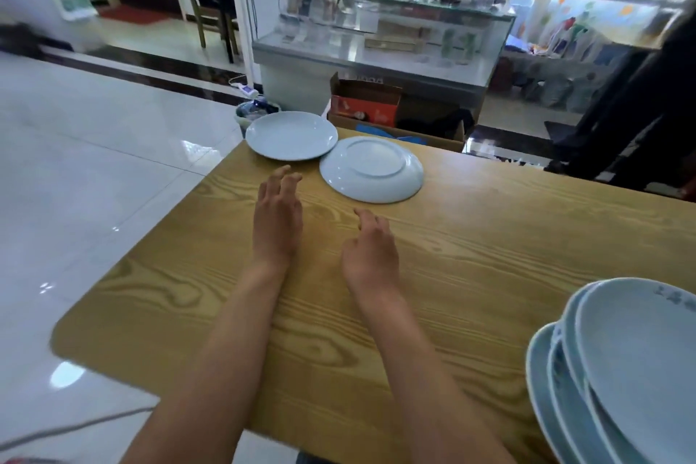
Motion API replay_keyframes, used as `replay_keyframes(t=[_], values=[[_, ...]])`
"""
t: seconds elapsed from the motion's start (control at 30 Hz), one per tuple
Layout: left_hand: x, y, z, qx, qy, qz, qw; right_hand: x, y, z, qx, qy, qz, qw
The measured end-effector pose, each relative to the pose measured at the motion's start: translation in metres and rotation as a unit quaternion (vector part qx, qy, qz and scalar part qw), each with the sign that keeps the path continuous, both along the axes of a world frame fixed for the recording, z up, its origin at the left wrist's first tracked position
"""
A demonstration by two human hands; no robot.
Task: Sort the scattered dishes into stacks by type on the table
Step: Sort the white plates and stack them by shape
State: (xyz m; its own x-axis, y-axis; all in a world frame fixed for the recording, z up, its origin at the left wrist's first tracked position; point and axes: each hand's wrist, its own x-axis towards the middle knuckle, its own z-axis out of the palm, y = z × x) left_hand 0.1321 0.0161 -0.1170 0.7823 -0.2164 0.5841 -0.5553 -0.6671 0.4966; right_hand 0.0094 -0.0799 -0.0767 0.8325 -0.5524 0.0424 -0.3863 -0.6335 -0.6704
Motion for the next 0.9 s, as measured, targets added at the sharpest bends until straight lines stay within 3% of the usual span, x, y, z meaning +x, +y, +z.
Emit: replay_keyframes(t=[0.13, 0.5, 0.7, 0.8, 0.9], values=[[0.035, -0.004, 0.003, -0.022, 0.009, 0.019, 1.000, 0.022, 0.004, -0.018, -0.037, -0.039, -0.016, 0.998], [0.104, -0.024, 0.002, 0.104, -0.036, 0.018, 0.994, 0.041, -0.010, -0.033, -0.057, -0.080, -0.047, 0.994], [0.108, -0.028, -0.001, 0.074, 0.070, 0.032, 0.994, 0.039, -0.010, -0.033, -0.051, -0.089, -0.049, 0.994], [0.111, -0.026, -0.002, 0.117, 0.072, 0.026, 0.990, 0.039, -0.011, -0.033, -0.043, -0.084, -0.052, 0.994], [0.105, -0.018, -0.001, 0.103, 0.059, 0.030, 0.992, 0.040, -0.013, -0.032, -0.030, -0.076, -0.053, 0.995]])
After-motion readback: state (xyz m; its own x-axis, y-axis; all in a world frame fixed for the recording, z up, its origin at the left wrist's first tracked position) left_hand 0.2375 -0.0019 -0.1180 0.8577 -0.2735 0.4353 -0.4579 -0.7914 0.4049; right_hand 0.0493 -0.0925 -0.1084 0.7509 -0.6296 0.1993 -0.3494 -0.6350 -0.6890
